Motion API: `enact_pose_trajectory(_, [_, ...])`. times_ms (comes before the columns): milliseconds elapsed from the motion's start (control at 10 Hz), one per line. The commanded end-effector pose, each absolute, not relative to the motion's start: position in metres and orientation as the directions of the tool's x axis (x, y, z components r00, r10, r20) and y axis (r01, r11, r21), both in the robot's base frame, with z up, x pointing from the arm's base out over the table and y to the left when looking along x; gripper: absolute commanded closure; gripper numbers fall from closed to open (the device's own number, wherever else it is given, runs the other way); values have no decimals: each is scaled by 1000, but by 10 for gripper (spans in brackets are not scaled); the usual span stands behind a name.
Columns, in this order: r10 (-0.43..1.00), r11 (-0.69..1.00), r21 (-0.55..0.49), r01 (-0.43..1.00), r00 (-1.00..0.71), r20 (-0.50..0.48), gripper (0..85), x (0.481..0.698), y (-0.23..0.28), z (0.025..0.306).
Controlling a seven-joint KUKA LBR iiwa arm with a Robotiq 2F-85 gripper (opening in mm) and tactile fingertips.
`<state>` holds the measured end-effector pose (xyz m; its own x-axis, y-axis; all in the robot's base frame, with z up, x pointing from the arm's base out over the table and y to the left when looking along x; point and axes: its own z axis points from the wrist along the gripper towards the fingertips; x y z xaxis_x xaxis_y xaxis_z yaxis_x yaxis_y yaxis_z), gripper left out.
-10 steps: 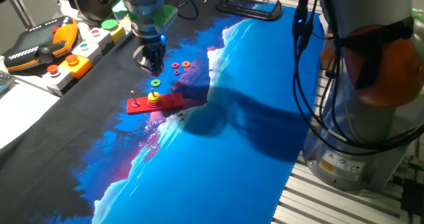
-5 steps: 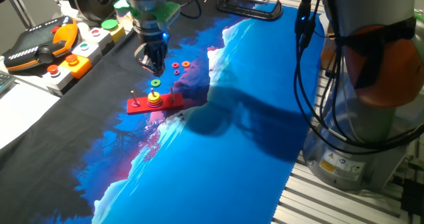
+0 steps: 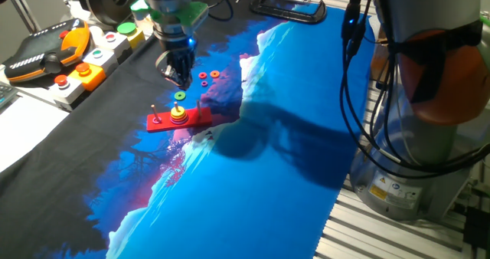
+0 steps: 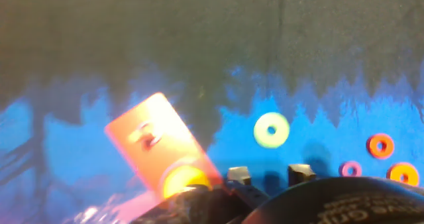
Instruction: Take out one Hanoi block and throw it aside
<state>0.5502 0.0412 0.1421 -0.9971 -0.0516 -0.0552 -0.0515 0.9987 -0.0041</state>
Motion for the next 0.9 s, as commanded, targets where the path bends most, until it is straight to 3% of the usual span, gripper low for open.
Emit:
enact_pose_trajectory(0, [-51, 999, -4, -51, -997, -54, 843, 550, 41, 142])
enact_pose_trajectory(800, [-96, 995, 0, -96, -995, 3, 843, 534, 38, 150])
